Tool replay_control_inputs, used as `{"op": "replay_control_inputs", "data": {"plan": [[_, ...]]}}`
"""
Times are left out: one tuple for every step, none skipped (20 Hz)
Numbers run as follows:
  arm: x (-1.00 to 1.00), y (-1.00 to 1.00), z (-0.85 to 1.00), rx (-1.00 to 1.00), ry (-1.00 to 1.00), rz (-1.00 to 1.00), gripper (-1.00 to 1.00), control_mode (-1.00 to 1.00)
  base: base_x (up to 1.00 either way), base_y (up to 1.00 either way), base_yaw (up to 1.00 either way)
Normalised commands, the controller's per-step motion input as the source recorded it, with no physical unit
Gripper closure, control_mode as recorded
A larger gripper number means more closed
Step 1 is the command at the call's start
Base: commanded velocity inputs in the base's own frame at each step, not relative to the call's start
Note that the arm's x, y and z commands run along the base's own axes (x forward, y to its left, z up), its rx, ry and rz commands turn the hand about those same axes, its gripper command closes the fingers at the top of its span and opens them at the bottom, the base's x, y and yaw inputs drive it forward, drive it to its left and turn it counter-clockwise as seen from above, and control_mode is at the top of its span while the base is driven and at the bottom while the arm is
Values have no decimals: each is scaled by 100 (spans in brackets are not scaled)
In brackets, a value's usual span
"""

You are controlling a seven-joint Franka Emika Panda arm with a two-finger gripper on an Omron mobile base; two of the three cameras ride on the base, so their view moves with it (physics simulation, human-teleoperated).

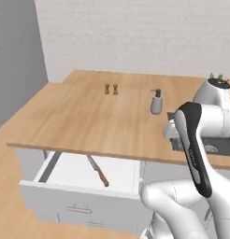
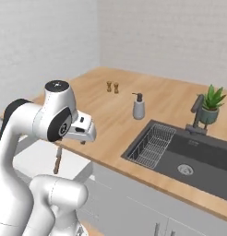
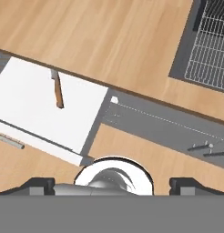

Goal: Pick up the knife from the drawer and place it on the cutting board. Then place the meat from the plate to the cutting board.

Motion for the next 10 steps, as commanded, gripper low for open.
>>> {"op": "replay_control_inputs", "data": {"plan": [[0,0,0,0,0,0,-100,100,0,-20,55],[0,0,0,0,0,0,-100,100,0,-29,57],[0,0,0,0,0,0,-100,100,0,-31,58],[0,0,0,0,0,0,-100,100,-10,-34,59],[0,0,0,0,0,0,-100,100,-11,-40,59],[0,0,0,0,0,0,-100,100,-15,-37,57],[0,0,0,0,0,0,-100,100,-21,-39,56],[0,0,0,0,0,0,-100,100,-28,-38,54],[0,0,0,0,0,0,-100,100,-31,-37,53],[0,0,0,0,0,0,-100,100,-37,-42,51]]}}
